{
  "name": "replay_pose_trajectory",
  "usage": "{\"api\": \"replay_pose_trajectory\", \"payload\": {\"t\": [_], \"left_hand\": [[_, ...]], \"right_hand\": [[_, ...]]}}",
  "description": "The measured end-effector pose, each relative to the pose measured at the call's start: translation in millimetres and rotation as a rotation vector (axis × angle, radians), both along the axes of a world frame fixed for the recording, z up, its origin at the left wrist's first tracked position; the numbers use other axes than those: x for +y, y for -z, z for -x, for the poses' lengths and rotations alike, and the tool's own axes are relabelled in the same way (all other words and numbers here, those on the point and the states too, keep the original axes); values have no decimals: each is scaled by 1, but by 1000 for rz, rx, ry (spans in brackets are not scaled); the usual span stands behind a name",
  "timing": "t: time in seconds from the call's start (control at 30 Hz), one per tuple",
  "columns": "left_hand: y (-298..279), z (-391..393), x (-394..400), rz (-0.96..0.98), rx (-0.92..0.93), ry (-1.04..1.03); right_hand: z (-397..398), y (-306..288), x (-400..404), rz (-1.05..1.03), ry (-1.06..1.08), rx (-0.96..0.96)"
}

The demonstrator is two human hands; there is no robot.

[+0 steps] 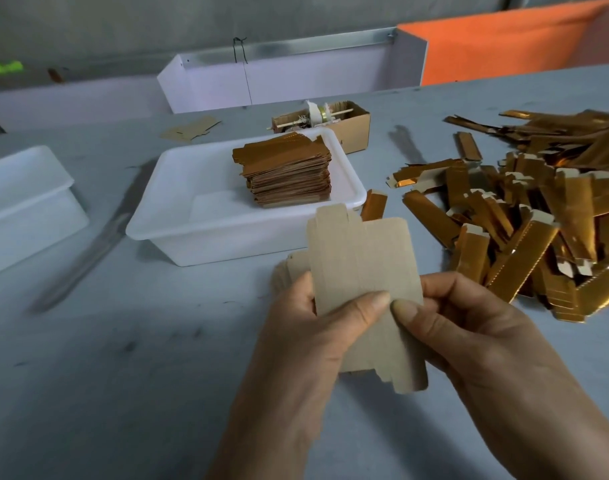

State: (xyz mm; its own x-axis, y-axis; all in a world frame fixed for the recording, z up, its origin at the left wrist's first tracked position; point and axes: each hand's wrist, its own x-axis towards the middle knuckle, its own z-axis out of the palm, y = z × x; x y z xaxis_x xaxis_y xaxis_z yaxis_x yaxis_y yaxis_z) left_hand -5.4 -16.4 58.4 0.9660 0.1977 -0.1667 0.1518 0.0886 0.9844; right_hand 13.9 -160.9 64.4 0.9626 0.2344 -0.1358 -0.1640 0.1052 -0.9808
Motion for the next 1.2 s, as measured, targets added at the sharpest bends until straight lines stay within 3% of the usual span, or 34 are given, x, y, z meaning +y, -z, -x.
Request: {"api": "replay_pose_trajectory", "payload": {"t": [0.53, 0.6, 0.7, 0.77, 1.0, 1.2], "left_hand": [[8, -4, -16, -26, 0, -112], [9, -5, -18, -15, 10, -128], [11, -4, -21, -4, 7, -141], [12, -4, -22, 3, -12, -134], [9, 0, -21, 27, -32, -39], [4, 3, -13, -139, -54, 77]], "right_hand": [[5, 9, -1, 223, 112, -148], [9, 11, 1, 367, 157, -265], [13, 13, 6, 729, 227, -643], [16, 13, 11, 775, 243, -737], [23, 13, 17, 765, 154, -787], [20, 19, 13, 790, 170, -731]]}}
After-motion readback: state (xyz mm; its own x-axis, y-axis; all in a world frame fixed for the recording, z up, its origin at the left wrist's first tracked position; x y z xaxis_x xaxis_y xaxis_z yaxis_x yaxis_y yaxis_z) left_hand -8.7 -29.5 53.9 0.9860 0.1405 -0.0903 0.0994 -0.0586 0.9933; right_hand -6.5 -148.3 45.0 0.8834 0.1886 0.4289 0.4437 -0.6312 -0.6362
